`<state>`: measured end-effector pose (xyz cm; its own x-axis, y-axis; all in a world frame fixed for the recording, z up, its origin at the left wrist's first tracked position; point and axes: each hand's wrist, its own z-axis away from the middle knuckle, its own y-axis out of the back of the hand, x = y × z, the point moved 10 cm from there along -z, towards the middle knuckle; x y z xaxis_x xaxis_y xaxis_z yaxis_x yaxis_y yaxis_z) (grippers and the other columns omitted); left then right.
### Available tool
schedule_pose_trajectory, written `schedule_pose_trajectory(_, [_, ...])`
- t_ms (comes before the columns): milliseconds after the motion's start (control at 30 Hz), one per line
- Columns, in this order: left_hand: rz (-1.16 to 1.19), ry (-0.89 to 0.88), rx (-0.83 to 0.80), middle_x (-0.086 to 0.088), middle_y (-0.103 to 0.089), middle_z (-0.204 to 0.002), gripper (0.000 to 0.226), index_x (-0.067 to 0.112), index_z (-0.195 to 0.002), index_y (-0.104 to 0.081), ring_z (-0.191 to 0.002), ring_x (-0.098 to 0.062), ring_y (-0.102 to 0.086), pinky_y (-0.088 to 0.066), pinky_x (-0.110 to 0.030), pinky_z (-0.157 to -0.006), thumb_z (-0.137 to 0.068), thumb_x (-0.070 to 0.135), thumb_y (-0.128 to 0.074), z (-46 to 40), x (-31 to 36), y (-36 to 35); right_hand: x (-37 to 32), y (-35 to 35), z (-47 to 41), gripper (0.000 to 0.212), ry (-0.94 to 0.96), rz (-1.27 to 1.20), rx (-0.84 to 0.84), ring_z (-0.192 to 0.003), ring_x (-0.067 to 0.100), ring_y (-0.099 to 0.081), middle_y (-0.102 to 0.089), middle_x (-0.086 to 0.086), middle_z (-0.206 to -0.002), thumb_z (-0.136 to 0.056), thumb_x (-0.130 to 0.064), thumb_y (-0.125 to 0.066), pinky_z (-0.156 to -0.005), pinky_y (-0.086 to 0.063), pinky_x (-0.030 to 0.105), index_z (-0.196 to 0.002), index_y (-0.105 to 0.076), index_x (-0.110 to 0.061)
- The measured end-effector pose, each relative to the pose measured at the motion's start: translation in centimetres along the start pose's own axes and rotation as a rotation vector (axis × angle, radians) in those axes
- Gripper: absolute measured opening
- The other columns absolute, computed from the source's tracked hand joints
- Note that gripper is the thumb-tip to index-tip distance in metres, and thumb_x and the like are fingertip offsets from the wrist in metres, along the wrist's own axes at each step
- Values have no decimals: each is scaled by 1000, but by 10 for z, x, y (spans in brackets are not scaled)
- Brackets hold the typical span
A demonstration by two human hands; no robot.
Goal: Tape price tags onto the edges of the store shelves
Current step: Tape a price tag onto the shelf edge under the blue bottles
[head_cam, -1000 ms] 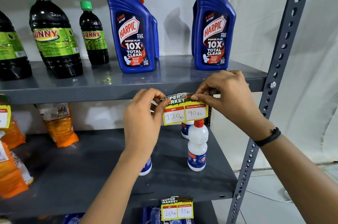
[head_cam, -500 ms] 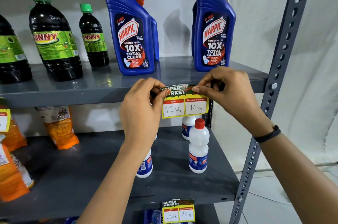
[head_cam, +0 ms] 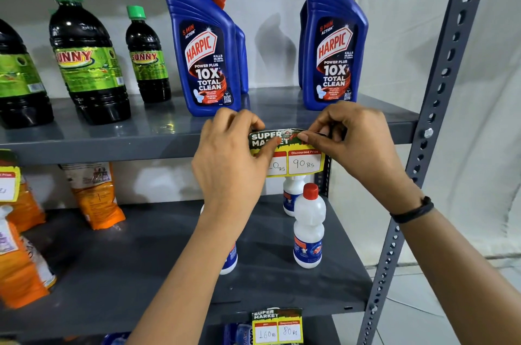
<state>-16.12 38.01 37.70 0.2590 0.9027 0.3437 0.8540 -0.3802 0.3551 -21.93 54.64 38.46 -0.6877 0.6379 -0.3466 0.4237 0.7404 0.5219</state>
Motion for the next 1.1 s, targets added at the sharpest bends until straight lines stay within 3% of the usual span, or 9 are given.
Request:
schedule_pose_trajectory(200, [-90,-105,-55,2,-63,-84,21,24,-78,-63,-85,-22,-53,-30,-29,-57,-69,38,-76,-14,19,-9,-2,1,0,15,7,7,10,-50,6,-44,-51,-14,-60,-72,-30,-76,-51,-34,16,-69,-64,-20])
schedule_pose_trajectory(400, [-49,-52,-212,7,-63,-91,15,27,-81,-63,-94,-17,-51,-34,-31,-63,-74,36,-73,-29,10,-23,-1,0,-1,16,2,-14,4,-52,6,-47,-51,-13,-59,-71,-29,-76,-50,-34,15,-70,-62,-22])
schedule_pose_trajectory(767, [-83,-155,-179,5,-65,-93,21,26,-86,-61,-92,-20,-51,-34,-32,-63,-75,43,-69,-24,15,-22,0,6,-5,24,-6,21,43,-57,0,-43,-49,-10,-69,-65,-30,-80,-55,-34,12,-75,-62,-18])
schedule_pose_trajectory(933, [-34,-134,-304,13,-59,-87,25,28,-84,-60,-90,-13,-49,-34,-29,-61,-73,49,-68,-33,9,-29,1,8,-5,24,-21,26,43,-57,1,-43,-51,-5,-71,-64,-30,-81,-54,-37,15,-73,-62,-18])
schedule_pose_trajectory(1100, [70,-102,-541,14,-64,-82,16,30,-80,-62,-83,-7,-59,-43,-26,-59,-73,43,-70,-42,2,-41,1,11,-4,21,-54,-19,10,-59,1,-45,-50,-12,-72,-66,-25,-80,-54,-39,5,-73,-62,-18])
